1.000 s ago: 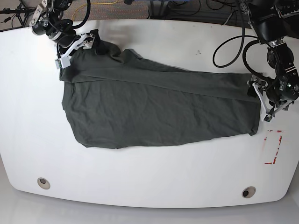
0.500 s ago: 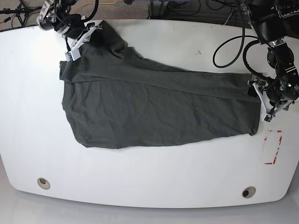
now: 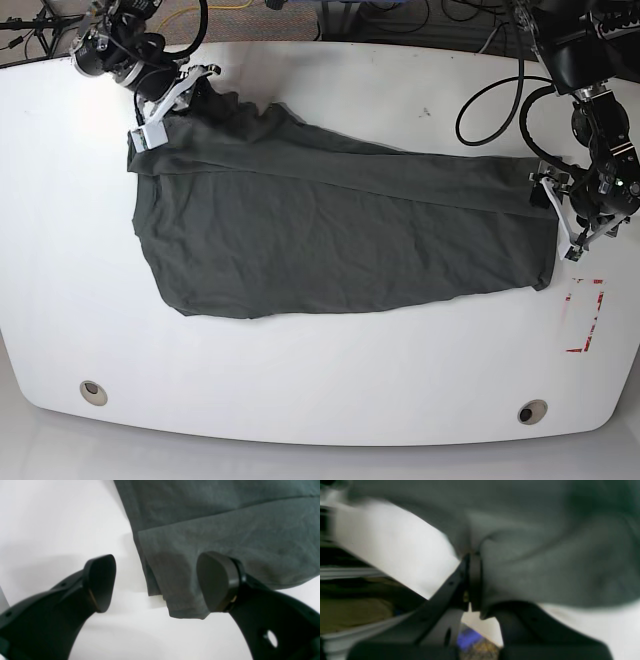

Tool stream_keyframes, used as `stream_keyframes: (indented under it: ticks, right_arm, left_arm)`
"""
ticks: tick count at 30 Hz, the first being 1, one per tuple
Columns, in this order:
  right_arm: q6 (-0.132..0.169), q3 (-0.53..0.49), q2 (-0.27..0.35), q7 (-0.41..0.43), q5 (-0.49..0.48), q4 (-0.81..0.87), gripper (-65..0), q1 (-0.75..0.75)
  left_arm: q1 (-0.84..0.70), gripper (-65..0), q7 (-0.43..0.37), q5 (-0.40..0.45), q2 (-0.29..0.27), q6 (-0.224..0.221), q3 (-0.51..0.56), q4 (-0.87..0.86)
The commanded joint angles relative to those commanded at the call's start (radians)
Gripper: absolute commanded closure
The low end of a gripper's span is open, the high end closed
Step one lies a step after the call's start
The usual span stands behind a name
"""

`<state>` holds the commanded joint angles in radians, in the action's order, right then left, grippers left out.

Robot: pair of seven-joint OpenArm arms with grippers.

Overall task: Fold the T-shirt properly
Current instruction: 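Drag the right gripper's held corner along the shirt edge toward the hem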

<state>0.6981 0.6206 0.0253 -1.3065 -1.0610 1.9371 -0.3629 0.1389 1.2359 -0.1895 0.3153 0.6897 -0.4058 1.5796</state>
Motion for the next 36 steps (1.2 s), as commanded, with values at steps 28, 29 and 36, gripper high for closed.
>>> stream_keyframes:
  ticks: [28,29,36]
  right_arm:
    - [0.000,-0.003,0.118,0.034,0.003,-0.431,-17.6,0.416]
    - [0.000,-0.003,0.124,0.034,0.003,-0.442,-21.6,0.422]
    - [0.000,-0.003,0.215,0.035,0.071,-0.499,-46.5,0.443]
  left_arm:
    - [0.000,-50.6,0.003,0.002,0.020,-0.003,0.000,-0.003]
    - [0.000,-50.6,0.003,0.002,0.020,-0.003,0.000,-0.003]
    - [0.000,-50.6,0.003,0.002,0.017,-0.003,0.000,-0.003]
